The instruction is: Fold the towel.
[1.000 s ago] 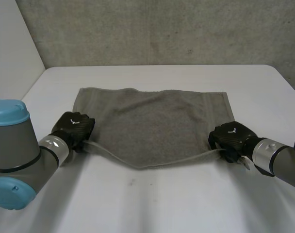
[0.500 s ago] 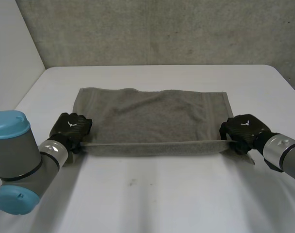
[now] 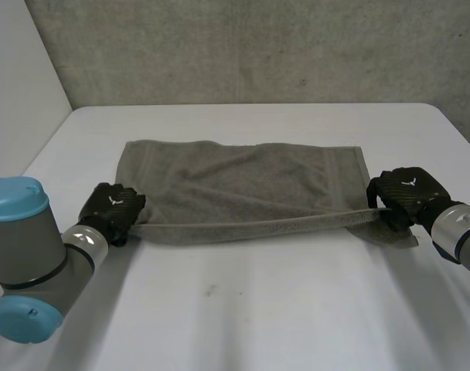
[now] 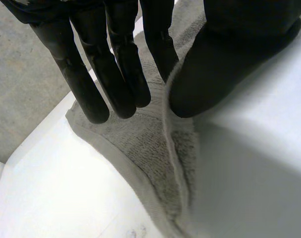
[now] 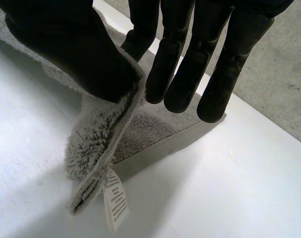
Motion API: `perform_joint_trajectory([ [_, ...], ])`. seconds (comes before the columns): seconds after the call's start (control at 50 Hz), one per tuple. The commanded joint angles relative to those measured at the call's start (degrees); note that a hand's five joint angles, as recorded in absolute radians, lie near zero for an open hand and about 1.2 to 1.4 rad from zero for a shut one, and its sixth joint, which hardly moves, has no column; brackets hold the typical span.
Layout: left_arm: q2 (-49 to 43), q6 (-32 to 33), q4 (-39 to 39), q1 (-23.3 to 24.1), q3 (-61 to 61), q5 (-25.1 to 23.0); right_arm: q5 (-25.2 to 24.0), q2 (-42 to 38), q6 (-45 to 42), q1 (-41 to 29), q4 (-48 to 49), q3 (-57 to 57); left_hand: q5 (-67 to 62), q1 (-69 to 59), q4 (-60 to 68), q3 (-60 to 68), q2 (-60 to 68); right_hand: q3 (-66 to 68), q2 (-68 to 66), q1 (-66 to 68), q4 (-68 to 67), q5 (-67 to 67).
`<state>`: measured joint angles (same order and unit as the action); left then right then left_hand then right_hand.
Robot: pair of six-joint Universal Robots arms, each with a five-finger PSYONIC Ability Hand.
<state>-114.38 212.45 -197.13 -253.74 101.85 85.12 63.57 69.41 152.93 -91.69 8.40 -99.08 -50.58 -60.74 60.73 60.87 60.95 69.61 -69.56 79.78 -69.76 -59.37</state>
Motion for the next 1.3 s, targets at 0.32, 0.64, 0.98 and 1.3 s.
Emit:
perform_joint_trajectory([
  [0.32,7.5,9.0,5.4,-1.2,3.0,-0.8,-0.7,0.5,-1.8,0.0,-8.9,3.5,-19.4,-19.3,19.3,19.1,19.1,10.4,-10.4,0.2,-10.2,-10.6],
  [0.64,25.7,16.8,26.8,-1.2,9.6,-12.2,-4.9,15.1,-29.2,3.0,-45.5,7.6,-19.4,-19.3,19.3,19.1,19.1,10.4,-10.4,0.2,-10.2,-10.6],
  [0.98,-0.6,16.2,23.8,-2.5,-15.9,-12.1,4.5,-10.3,-19.3,-5.2,-28.7,25.6,-19.4,-19.3,19.3,19.1,19.1,10.4,-10.4,0.2,-10.2,-10.6],
  [1.3,-29.6,8.1,22.1,-1.8,-55.6,-6.5,11.0,-27.3,-8.0,-8.8,-0.3,41.3,-19.4,-19.3,19.3,19.1,19.1,10.4,-10.4,0.2,-10.2,-10.6],
])
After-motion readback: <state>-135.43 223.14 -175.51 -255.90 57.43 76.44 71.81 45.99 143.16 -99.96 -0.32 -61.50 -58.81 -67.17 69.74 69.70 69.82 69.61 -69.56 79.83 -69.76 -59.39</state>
